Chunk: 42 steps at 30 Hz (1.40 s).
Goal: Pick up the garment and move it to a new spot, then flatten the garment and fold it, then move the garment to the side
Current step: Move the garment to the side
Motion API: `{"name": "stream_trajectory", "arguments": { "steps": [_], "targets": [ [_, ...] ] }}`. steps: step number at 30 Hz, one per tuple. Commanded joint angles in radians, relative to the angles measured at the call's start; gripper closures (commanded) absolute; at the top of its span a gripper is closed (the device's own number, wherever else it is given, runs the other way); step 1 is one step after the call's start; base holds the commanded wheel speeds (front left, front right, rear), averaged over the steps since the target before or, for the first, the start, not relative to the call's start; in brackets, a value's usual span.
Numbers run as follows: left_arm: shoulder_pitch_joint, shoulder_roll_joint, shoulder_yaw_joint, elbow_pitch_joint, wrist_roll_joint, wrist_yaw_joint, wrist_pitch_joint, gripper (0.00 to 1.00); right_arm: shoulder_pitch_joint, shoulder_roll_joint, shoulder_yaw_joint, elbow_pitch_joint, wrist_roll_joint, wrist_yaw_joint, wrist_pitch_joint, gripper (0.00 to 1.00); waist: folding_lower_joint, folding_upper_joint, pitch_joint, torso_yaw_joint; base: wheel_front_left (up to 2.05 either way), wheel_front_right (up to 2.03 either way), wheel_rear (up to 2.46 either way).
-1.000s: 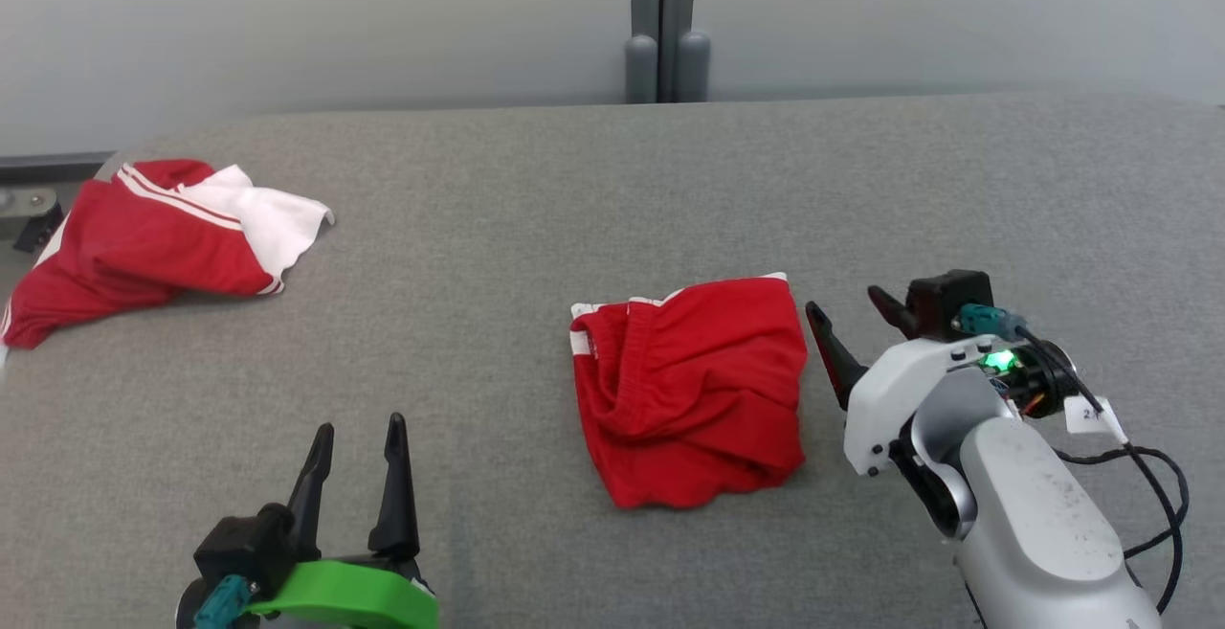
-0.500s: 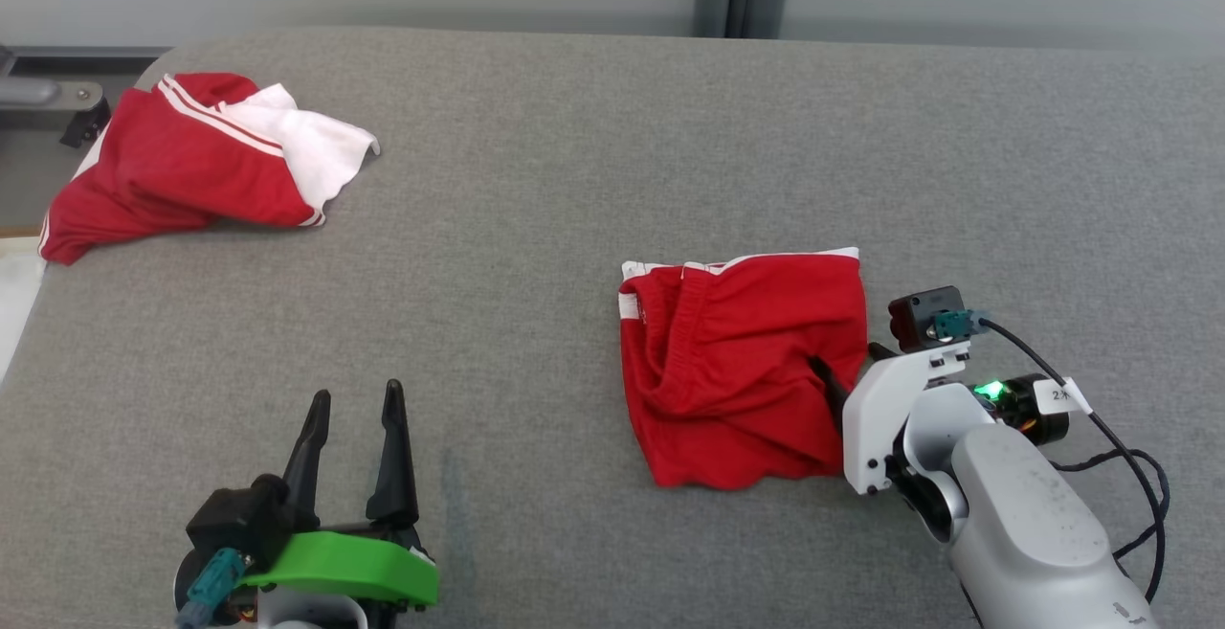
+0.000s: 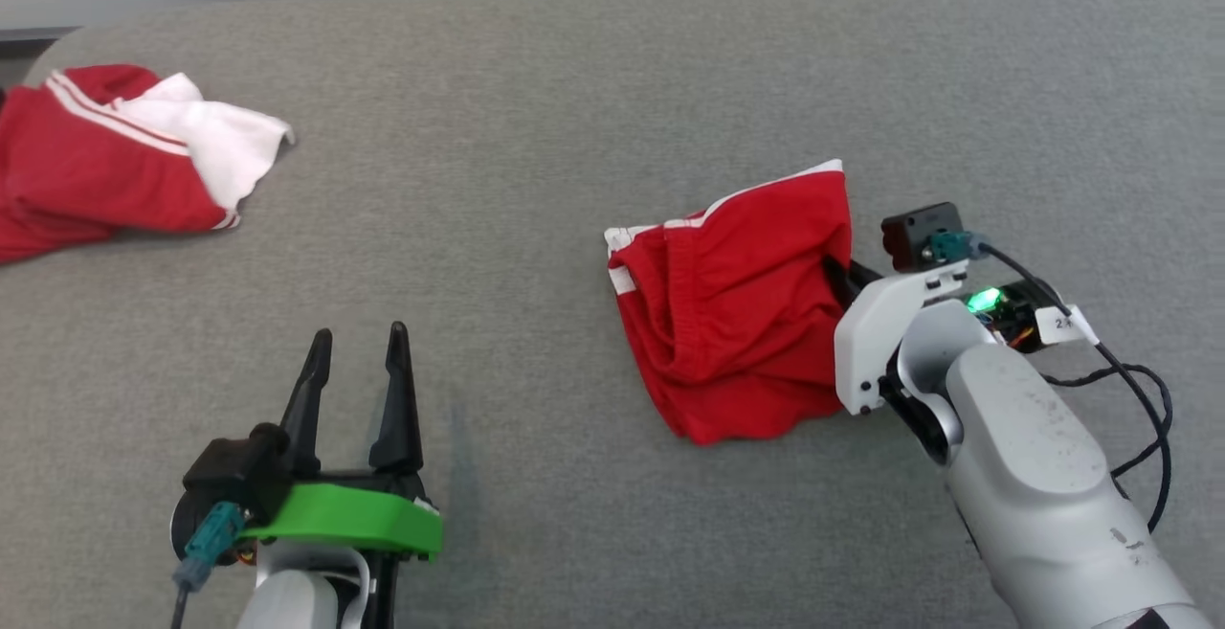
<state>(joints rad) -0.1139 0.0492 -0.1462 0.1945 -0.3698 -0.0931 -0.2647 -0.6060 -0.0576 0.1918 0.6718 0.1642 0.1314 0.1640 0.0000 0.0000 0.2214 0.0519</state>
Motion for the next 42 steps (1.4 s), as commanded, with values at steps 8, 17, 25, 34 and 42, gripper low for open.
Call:
{"name": "stream_trajectory", "arguments": {
  "steps": [8, 17, 25, 34, 42],
  "targets": [
    [-0.083, 0.015, 0.007, -0.010, 0.069, -0.020, 0.001, 0.00, -0.064, -0.051, -0.087, 0.006, -0.028, -0.001, -0.066, 1.00, 0.0000, 0.0000, 0.138, -0.298, 0.00, 0.00, 0.00],
    [-0.137, 0.061, -0.040, 0.021, 0.108, -0.030, 0.001, 0.00, -0.086, -0.053, -0.204, 0.048, -0.038, -0.001, -0.134, 1.00, 0.0000, 0.0000, 0.194, -0.459, 0.00, 0.00, 0.00],
    [-0.149, 0.080, -0.078, 0.031, 0.102, -0.034, 0.003, 0.00, -0.120, -0.043, -0.241, 0.095, -0.049, -0.001, -0.165, 1.00, 0.0000, 0.0000, 0.190, -0.458, 0.00, 0.00, 0.00],
    [-0.146, 0.094, -0.089, -0.004, 0.108, -0.021, 0.017, 0.00, -0.253, -0.110, -0.240, 0.158, -0.054, -0.001, -0.147, 1.00, 0.0000, 0.0000, 0.212, -0.382, 0.00, 0.00, 0.00],
    [-0.155, 0.112, -0.093, -0.065, 0.113, -0.009, 0.041, 0.00, -0.380, -0.228, -0.303, 0.269, -0.073, -0.001, -0.155, 1.00, 0.0000, 0.0000, 0.264, -0.308, 0.00, 0.00, 0.00]
  ]
}}
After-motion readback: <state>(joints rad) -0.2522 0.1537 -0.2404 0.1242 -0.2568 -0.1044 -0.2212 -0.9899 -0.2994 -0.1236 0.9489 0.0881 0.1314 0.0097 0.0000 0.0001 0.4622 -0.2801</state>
